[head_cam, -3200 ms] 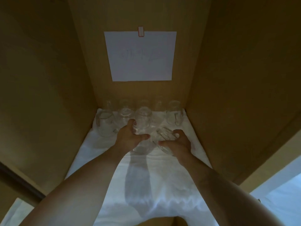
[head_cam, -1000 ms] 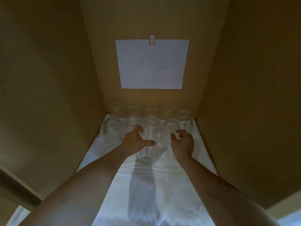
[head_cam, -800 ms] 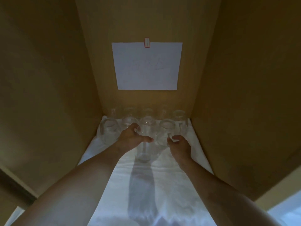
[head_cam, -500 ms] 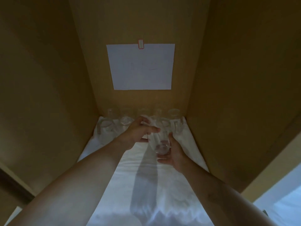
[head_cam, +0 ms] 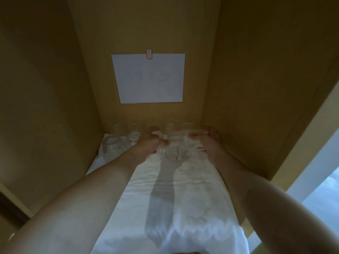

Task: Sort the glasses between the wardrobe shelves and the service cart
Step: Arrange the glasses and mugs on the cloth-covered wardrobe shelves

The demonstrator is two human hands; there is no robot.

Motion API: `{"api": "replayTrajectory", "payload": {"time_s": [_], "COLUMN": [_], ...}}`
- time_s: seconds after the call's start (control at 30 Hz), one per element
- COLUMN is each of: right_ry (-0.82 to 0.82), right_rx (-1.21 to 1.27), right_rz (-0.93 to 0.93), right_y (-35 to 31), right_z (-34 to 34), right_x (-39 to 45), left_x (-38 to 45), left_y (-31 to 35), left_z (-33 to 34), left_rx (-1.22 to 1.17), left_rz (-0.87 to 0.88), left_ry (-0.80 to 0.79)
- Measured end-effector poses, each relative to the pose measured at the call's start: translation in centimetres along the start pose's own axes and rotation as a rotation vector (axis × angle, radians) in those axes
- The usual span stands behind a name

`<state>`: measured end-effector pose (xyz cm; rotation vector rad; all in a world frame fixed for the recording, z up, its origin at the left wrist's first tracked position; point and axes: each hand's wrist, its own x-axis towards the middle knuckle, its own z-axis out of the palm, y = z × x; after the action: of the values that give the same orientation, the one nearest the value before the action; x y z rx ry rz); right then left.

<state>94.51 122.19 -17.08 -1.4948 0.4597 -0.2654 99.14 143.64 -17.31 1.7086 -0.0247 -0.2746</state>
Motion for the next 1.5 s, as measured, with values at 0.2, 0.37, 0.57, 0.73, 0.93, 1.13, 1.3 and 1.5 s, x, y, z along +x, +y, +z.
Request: {"api": "replayTrajectory", "payload": {"time_s": [0.2, 0.37, 0.57, 0.73, 0.93, 1.13, 1.3, 1.5], "right_ry": [0.096, 0.042, -0.114, -0.158, -0.162, -0.184, -0.189, -0.141], "right_rx": [-0.583, -0.881, -1.061, -1.160, -1.250, -1.338, -1.311, -1.256], "right_rz": [-0.270, -0.342, -0.414, -0.447, -0.445, -0.510, -0.471, -0.348], "right_y": [-1.3, 0.6, 2.5, 2.8, 3.6, 4.1, 3.8, 2.3], "right_z": [-0.6, -0.7, 0.1, 0.8, 1.1, 2.2, 1.9, 1.5], "right_x": [1.5, 1.9, 2.3, 3.2, 4.5, 4.7, 4.3, 2.7], "left_x": [0.4, 0.1, -0.2, -0.1, 0.4, 1.0, 1.2, 0.8], "left_y": [-0.5, -1.1, -1.5, -2.2, -3.1, -3.1, -2.5, -1.9], "left_z": [0.9, 0.7, 0.2, -0.5, -1.3, -1.8, -2.0, -2.0], "left_rx": [0.363, 0.726, 0.847, 0.926, 1.011, 1.024, 1.031, 1.023], "left_rz": [0.154, 0.208, 0.187, 0.183, 0.214, 0.211, 0.221, 0.274], "left_ry": [-0.019, -0.045, -0.039, -0.028, -0.030, -0.043, -0.047, -0.064]}}
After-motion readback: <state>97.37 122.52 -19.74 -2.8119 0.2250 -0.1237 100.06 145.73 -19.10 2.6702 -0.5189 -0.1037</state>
